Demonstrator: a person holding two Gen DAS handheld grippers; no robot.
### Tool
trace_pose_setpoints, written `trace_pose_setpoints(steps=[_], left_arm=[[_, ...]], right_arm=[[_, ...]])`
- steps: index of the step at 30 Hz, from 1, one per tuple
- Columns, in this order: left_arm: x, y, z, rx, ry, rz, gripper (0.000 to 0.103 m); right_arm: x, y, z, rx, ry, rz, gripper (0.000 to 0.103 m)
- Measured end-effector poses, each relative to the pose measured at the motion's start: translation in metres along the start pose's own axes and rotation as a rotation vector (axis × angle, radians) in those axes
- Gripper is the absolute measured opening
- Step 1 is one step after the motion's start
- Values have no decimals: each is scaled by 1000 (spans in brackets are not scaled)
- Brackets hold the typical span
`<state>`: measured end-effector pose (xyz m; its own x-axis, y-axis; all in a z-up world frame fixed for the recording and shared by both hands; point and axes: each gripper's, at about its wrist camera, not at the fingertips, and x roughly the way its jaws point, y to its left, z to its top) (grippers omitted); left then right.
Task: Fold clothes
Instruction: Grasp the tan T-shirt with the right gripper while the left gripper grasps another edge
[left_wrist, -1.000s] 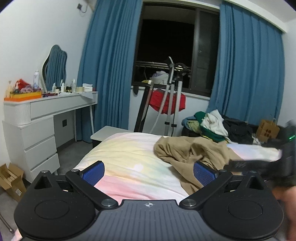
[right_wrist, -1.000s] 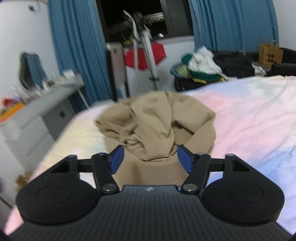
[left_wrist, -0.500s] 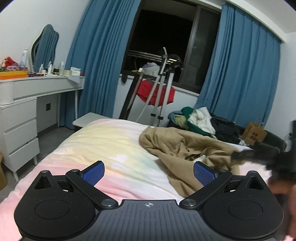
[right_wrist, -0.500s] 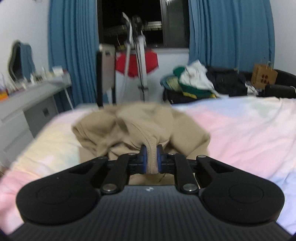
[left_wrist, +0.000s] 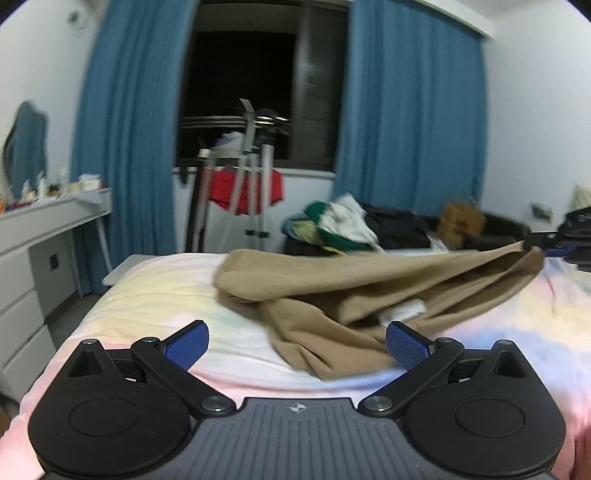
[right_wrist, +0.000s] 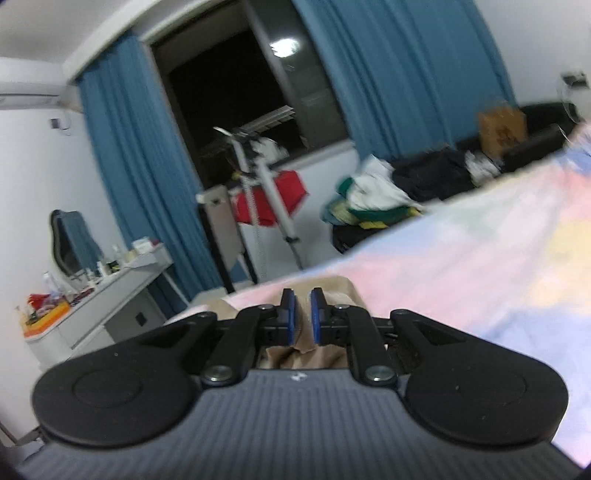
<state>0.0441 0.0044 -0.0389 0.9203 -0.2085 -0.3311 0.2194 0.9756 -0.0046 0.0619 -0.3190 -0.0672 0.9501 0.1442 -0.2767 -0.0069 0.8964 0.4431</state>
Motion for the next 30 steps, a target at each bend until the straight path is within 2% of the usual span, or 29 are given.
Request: trace_pose_setpoints(steps=[4,6,9,14,17,20,22,25,27,28,30], left_arm=[[14,-34,-9,90,47,-24,103],[31,-47,-10,126,67,-40,102],[58,-66,-10,207,81,-33,101],[116,-80,-9,264,104,1,100],[146,-80,-12,242,117,32,99],[168,-74,-13,173,125,55,91],[178,-72,-16,161,122,40,85],[183,-73,-19,200,79,25,72],[184,-74,-19,196,50,16,54],[184,-74,-18,178,40,3,49],[183,-74,-14,149,30,-23,21]], right_arm=[[16,-37,-19,105,110,-47,12],[22,-44,-23,161,137,-13,12],[23,-44,-23,189,117,45,12],[20,-53,-22,219,88,110,12],[19,-61,-23,232,78,114,12],[19,-68,-25,245,74,119,12],[23,-70,-26,242,76,117,12],[29,-69,-29,229,81,110,12],[33,-67,-32,205,85,94,12],[36,-66,-34,193,92,81,12],[44,-65,-39,176,116,49,12]])
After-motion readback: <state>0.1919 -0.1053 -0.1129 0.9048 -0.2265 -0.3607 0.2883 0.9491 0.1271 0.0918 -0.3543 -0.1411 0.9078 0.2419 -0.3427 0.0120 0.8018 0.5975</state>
